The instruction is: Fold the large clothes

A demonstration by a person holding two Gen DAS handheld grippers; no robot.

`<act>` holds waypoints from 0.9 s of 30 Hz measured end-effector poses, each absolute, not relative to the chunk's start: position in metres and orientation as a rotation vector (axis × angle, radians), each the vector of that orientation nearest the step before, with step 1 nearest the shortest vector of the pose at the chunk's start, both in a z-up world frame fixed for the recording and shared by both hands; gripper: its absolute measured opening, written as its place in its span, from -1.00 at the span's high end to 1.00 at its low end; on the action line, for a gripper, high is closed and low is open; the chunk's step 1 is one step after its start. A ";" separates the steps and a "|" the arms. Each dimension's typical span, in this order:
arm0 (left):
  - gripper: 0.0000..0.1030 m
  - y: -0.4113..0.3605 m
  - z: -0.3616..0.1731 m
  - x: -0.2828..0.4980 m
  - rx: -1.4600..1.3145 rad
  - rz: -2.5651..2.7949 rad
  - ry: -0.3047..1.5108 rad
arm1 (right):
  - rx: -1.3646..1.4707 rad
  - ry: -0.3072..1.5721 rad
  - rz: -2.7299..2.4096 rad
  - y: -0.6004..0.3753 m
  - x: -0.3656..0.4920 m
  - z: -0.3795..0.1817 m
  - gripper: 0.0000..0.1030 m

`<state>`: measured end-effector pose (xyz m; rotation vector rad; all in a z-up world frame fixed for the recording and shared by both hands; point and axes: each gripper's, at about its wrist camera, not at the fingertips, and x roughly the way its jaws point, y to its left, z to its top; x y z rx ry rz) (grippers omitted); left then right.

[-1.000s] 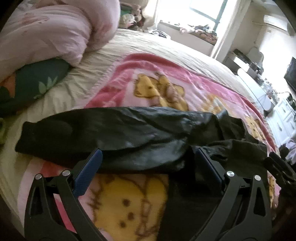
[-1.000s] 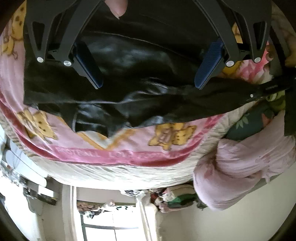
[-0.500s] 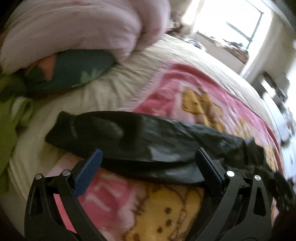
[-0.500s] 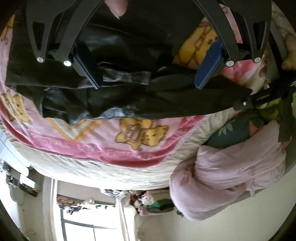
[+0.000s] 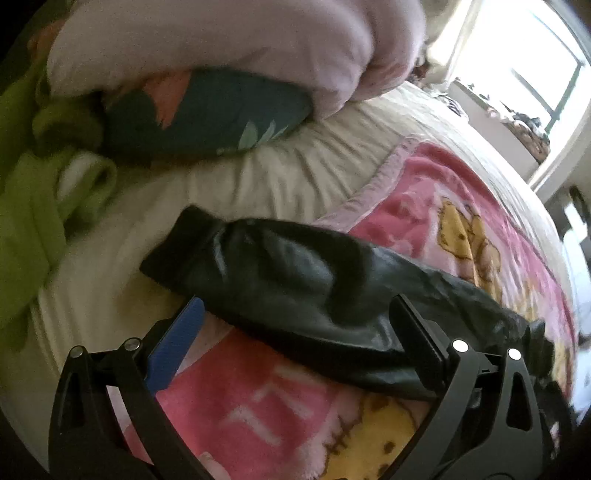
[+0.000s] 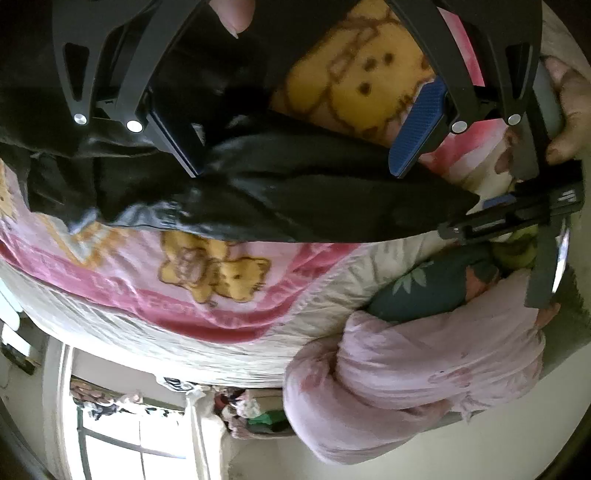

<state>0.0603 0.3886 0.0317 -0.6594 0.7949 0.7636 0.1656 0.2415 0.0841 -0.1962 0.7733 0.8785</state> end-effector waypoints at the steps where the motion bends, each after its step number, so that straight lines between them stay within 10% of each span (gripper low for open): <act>1: -0.82 0.392 0.029 0.059 -0.672 0.771 0.801 | -0.198 0.777 0.886 0.245 0.164 0.082 -0.92; 22: -0.81 0.447 -0.039 0.052 -0.937 0.816 0.848 | -0.139 0.901 0.908 0.237 0.170 0.058 -0.92; 27: 0.38 0.449 -0.038 0.062 -0.932 0.793 0.779 | -0.166 0.851 0.842 0.201 0.172 0.067 -0.92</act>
